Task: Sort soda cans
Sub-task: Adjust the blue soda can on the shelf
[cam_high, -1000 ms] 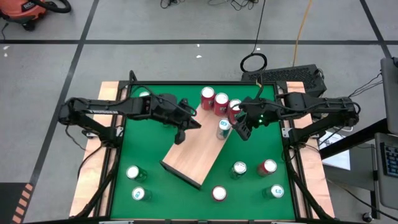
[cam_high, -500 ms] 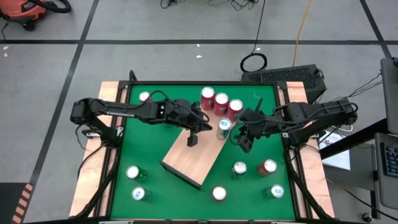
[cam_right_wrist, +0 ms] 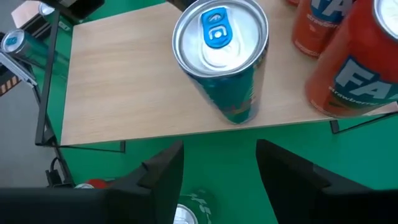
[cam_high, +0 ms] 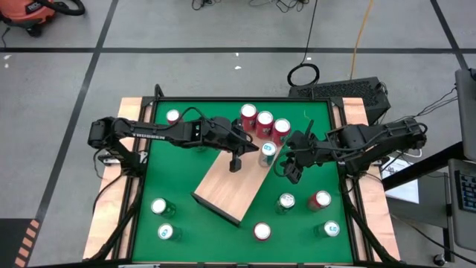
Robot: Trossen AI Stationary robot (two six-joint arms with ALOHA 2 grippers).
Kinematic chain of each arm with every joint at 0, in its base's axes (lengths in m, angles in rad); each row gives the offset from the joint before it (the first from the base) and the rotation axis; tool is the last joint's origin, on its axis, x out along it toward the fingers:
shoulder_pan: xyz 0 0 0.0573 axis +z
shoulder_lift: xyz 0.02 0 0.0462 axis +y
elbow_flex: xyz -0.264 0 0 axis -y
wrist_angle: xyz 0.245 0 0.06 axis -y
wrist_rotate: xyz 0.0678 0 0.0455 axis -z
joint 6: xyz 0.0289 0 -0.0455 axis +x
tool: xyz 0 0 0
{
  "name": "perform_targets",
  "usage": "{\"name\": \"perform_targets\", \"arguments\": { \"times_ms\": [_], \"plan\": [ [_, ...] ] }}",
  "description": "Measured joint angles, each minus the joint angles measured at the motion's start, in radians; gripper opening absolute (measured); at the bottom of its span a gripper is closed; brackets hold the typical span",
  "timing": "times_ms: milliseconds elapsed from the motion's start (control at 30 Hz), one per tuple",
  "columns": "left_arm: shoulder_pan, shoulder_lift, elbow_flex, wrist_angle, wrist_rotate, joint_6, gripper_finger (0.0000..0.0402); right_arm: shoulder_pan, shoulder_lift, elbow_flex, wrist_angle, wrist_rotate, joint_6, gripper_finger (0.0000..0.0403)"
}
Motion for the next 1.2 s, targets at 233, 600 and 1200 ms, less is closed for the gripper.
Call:
{"name": "perform_targets", "arguments": {
  "times_ms": [233, 600, 1200],
  "plan": [
    [0.002, 0.0, 0.0, 0.006, 0.001, -0.001, 0.0, 0.0, 0.0, 0.0, 0.0, 0.0, -0.008, 0.0192],
    [0.002, 0.005, 0.0, 0.006, 0.002, -0.001, 0.0, 0.0, 0.0, 0.0, 0.0, 0.0, -0.016, 0.0192],
    [0.0, 0.005, 0.0, 0.048, 0.003, -0.001, 0.0, 0.0, 0.0, 0.0, 0.0, -0.001, -0.006, 0.0192]
  ]
}}
